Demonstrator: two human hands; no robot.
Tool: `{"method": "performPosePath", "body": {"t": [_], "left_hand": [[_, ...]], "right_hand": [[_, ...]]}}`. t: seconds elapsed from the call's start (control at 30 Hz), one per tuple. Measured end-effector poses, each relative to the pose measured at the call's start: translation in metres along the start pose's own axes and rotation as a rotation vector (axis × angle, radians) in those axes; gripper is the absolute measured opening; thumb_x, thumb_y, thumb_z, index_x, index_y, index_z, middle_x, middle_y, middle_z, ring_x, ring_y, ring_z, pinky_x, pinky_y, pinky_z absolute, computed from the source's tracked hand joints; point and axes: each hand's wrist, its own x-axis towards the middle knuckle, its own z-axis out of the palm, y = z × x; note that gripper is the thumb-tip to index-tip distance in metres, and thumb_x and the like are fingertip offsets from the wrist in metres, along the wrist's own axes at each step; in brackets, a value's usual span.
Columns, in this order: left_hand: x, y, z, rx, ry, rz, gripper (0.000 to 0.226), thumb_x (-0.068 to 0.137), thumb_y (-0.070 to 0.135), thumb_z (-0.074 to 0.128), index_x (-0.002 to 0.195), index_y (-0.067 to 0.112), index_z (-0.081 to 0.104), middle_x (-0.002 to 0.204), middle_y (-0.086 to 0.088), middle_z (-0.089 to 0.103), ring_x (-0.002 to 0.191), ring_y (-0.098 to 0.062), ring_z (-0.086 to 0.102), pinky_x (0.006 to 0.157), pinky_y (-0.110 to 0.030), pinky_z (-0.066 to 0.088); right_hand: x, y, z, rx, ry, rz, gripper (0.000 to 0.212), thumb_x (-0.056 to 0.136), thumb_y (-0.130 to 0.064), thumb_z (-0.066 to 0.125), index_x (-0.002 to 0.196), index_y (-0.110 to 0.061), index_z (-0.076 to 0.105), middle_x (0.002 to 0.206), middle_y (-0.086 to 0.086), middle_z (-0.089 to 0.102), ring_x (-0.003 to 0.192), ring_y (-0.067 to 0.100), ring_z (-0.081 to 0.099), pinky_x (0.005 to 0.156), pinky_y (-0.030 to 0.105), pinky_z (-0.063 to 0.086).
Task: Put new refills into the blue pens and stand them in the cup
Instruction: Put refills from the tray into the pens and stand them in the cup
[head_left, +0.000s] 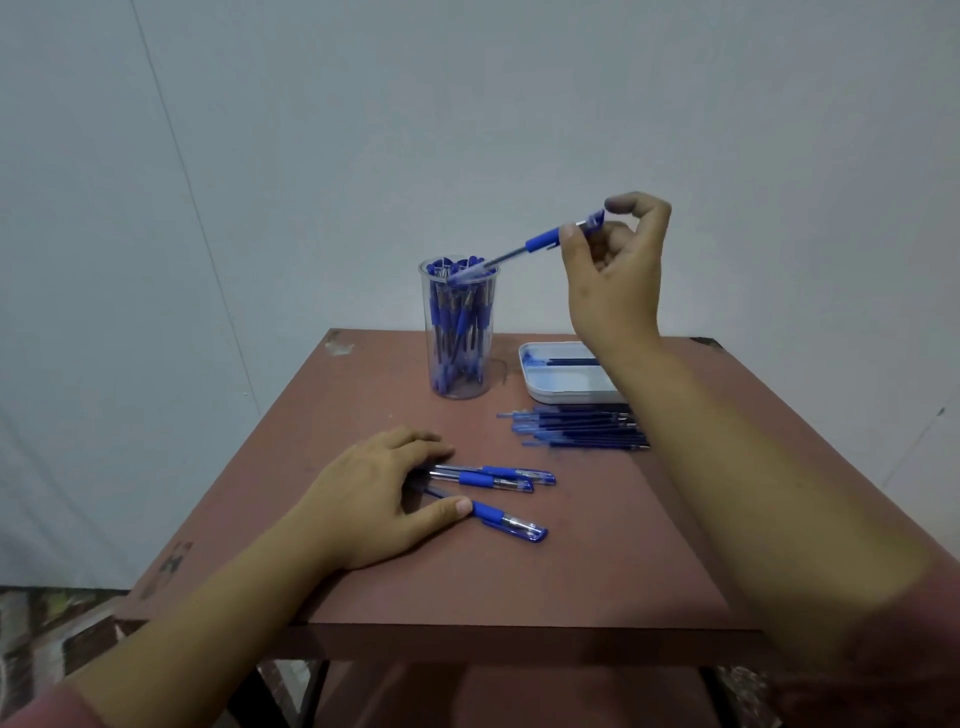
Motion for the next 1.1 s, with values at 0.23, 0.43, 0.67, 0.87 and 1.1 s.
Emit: {"method": "performPosePath", "body": {"t": [0.23,0.43,0.67,0.87,1.1], "left_hand": [[0.000,0.000,0.000,-0.011,-0.005,-0.012,0.079,0.075,0.085,0.035,0.136,0.037,0.050,0.140,0.020,0.046,0.125,0.002,0.043,0.105,-0.022,0.037],[0.000,-0.001,0.000,-0.017,-0.004,-0.012,0.079,0.075,0.084,0.037,0.137,0.036,0.050,0.140,0.020,0.046,0.126,0.002,0.042,0.105,-0.020,0.035],[0.001,-0.002,0.001,-0.016,0.001,-0.012,0.081,0.074,0.086,0.035,0.137,0.037,0.050,0.139,0.020,0.047,0.125,0.003,0.042,0.106,-0.023,0.037],[0.001,-0.003,0.001,-0.027,0.010,-0.005,0.081,0.074,0.087,0.034,0.136,0.037,0.051,0.137,0.021,0.048,0.124,0.003,0.043,0.105,-0.024,0.038],[0.003,-0.003,0.000,-0.030,0.016,0.000,0.080,0.073,0.086,0.036,0.134,0.037,0.053,0.135,0.021,0.049,0.123,0.004,0.044,0.103,-0.022,0.038]], "right_hand": [[0.025,0.011,0.030,-0.125,-0.038,-0.071,0.025,0.092,-0.009,0.060,0.106,-0.020,0.042,0.085,-0.002,0.063,0.068,0.000,0.056,0.069,0.013,0.047],[0.031,0.013,0.054,-0.274,-0.242,-0.072,0.022,0.093,-0.009,0.058,0.114,-0.013,0.049,0.083,0.003,0.063,0.063,0.005,0.053,0.059,0.009,0.043],[0.035,0.027,0.066,-0.585,-0.548,-0.153,0.013,0.094,-0.032,0.056,0.095,-0.023,0.065,0.084,-0.010,0.064,0.093,0.019,0.056,0.090,0.043,0.047],[0.016,0.045,0.060,-0.632,-0.537,-0.232,0.029,0.092,-0.046,0.059,0.094,-0.022,0.074,0.096,-0.004,0.061,0.101,0.021,0.047,0.091,0.043,0.041],[0.002,0.039,0.046,-0.633,-0.456,-0.389,0.040,0.088,-0.049,0.059,0.116,-0.022,0.066,0.110,-0.003,0.061,0.108,0.023,0.045,0.091,0.034,0.034]]}}
